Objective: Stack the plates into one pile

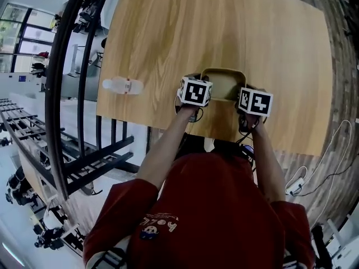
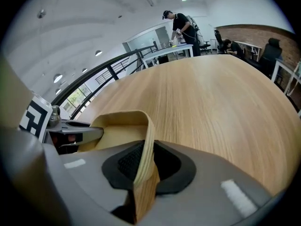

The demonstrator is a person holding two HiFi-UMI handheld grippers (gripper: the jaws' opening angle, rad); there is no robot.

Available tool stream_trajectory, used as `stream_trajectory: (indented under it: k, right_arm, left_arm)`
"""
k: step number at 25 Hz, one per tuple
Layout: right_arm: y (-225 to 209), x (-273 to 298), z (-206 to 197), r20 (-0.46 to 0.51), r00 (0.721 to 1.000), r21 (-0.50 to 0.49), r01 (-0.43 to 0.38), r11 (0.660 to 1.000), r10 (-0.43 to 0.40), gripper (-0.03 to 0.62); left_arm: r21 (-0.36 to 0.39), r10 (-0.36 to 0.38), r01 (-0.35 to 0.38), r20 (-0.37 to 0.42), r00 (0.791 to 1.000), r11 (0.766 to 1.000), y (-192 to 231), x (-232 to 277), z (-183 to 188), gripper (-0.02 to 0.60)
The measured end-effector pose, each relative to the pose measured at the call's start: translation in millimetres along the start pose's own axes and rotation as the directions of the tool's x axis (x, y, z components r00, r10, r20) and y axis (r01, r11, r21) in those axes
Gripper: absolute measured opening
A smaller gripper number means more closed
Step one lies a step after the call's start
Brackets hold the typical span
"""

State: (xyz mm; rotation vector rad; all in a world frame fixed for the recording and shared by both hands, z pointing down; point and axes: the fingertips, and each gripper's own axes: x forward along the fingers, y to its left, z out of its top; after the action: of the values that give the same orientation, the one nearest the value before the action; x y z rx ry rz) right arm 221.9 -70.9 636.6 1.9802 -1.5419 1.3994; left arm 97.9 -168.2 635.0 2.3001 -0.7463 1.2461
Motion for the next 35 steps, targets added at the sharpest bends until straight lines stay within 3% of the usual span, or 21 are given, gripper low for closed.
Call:
stream_trajectory:
  k: [4,15,17,20,23,27,35]
  right_arm:
    - [3.2,5.4,-5.4,0.008,1.000,-0.028,0.002,1.000,-0.002,0.061]
    - [-2.7,4.5,-8.3,0.039,0.999,-0.007,0.029,1.000,-0.029,0.066]
    - [-1.4,4.4,-5.8,0.060,0.998,0.015,-0.005,1.000,0.004,0.072]
    - [1.3,1.5,-1.1,0.102,0.992,0.095,-0.080,0.992,0.070,0.147]
    - [-5.0,-11.6,10.9,0.152,0.987,0.116,-0.077,0.990,0.059,0.156]
    - [-3.2,-38.2,33.9,0.241,0.967,0.082,-0.105,0.991,0.082,0.158]
    - [-8.3,-101.1,73.9,0.403,0.912,0.054,-0.102,0.993,0.072,0.163]
  left_arm:
    - [-0.027,0.001,0.000,0.026,1.000,1.000,3.5,0.3,-7.4,0.058]
    - [-0.018,-0.040,0.041,0.044,0.998,0.999,-0.9,6.2,-2.4,0.057]
    - [-0.026,-0.049,0.050,0.047,0.998,0.998,-1.2,6.7,-0.9,0.057]
    - [-0.031,-0.072,0.074,0.056,0.996,0.997,0.0,6.0,0.1,0.066]
    - [-0.014,-0.072,0.073,0.063,0.995,0.997,0.3,-1.6,5.1,0.106]
    - [0.028,-0.097,0.095,0.105,0.990,0.995,1.9,-13.4,13.8,0.120]
    - [0.104,-0.082,0.062,0.197,0.977,0.993,11.8,-59.1,34.1,0.135]
